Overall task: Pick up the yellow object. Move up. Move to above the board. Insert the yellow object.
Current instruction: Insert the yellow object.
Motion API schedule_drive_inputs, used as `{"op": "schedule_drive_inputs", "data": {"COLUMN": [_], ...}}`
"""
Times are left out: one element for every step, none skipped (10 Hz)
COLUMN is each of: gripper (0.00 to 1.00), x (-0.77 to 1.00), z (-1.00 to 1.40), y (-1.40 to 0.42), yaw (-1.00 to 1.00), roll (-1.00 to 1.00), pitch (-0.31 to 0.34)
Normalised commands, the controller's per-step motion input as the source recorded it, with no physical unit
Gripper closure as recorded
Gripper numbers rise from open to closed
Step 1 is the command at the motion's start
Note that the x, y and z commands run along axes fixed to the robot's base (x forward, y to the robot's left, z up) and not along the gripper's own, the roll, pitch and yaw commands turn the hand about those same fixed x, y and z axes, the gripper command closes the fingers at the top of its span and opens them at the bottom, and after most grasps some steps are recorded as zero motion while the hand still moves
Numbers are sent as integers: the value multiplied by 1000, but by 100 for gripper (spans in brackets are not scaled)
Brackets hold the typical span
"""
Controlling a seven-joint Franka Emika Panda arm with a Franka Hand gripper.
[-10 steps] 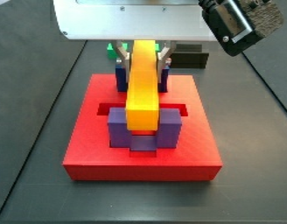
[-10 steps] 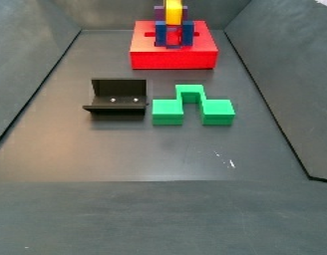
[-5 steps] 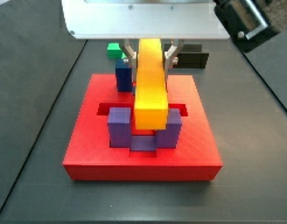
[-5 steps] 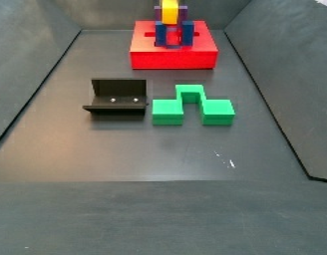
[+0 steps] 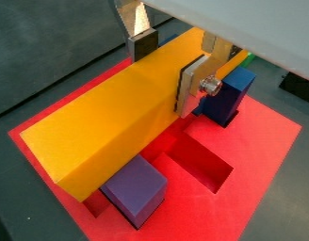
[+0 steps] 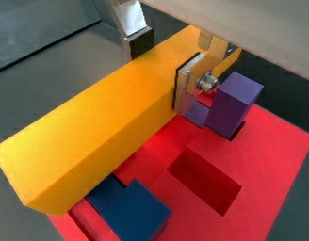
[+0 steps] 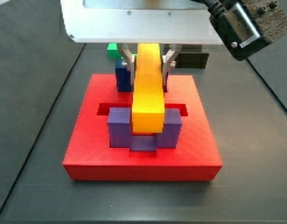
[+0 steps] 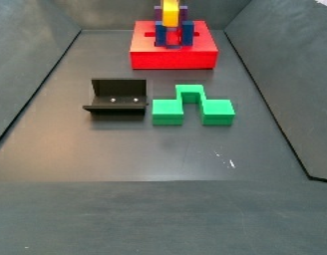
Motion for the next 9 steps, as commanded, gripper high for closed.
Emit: {"op": "schedule_drive_inputs", "data": {"gripper": [100,100,100,100,100,100,100,100,100], "x": [-163,-74,-129,-77,-149,-186,0,20,100], "z": [-51,0,0,0,-46,-74,-51,-17,0], "y": [0,0,0,0,0,0,0,-14,-29], "yaw": [0,0,0,0,0,0,63,83,49], "roll": [1,0,0,0,0,0,0,0,0], "pitch": [-4,0,0,-3,-23,-36,-13,0,0]}}
